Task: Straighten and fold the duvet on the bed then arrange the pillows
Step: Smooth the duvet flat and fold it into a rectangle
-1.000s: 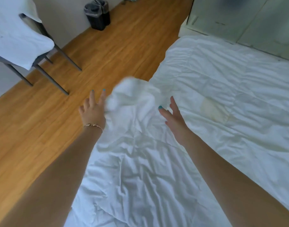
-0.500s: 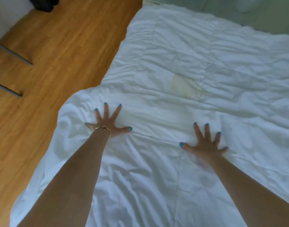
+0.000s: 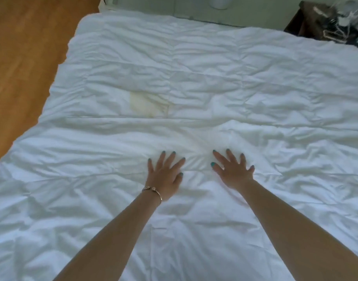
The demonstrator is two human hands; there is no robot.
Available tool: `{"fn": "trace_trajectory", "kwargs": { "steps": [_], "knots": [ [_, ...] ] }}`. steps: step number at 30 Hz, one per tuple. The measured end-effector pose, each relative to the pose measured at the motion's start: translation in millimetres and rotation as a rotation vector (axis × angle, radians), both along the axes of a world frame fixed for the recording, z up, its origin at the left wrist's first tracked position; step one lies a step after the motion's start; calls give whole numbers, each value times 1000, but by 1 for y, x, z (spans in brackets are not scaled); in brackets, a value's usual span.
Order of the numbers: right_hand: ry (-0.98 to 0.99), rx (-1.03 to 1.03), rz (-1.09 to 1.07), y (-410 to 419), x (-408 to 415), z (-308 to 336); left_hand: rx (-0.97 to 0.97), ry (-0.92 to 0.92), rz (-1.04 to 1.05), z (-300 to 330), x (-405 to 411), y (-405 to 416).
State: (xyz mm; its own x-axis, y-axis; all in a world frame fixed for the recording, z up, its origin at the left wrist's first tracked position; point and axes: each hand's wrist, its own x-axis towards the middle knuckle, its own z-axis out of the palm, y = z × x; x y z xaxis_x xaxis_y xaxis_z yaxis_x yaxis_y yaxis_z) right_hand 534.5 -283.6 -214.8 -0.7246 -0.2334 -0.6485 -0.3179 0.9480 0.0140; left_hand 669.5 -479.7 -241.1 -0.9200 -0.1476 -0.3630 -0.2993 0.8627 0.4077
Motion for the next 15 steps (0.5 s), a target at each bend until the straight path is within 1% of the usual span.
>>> {"fn": "trace_trajectory", "kwargs": {
  "steps": [2, 4, 6, 8, 9, 10, 11, 13, 14, 15],
  "knots": [
    [-41, -38, -59, 30, -31, 4, 27, 17, -145, 2, -33, 27],
    [-74, -81, -5, 57, -59, 14, 43, 73, -150, 7, -72, 51],
    [-15, -116, 82, 77, -85, 21, 95, 197, -11, 17, -121, 78],
    [134, -163, 173, 90, -114, 25, 169, 297, 182, 27, -172, 105],
    [209, -190, 200, 96, -131, 23, 186, 297, 239, 28, -193, 118],
    [261, -205, 201, 104, -147, 19, 161, 231, 259, 24, -208, 132],
    [271, -196, 175, 112, -161, 13, 76, 81, 232, 19, -218, 148],
    [185, -103, 103, 129, -173, -9, -189, -296, 100, -1, -222, 179],
    [151, -51, 107, 138, -173, -22, -293, -396, 52, -11, -219, 191],
    [146, -19, 139, 145, -173, -33, -362, -434, 27, -17, -219, 198]
  ]
}}
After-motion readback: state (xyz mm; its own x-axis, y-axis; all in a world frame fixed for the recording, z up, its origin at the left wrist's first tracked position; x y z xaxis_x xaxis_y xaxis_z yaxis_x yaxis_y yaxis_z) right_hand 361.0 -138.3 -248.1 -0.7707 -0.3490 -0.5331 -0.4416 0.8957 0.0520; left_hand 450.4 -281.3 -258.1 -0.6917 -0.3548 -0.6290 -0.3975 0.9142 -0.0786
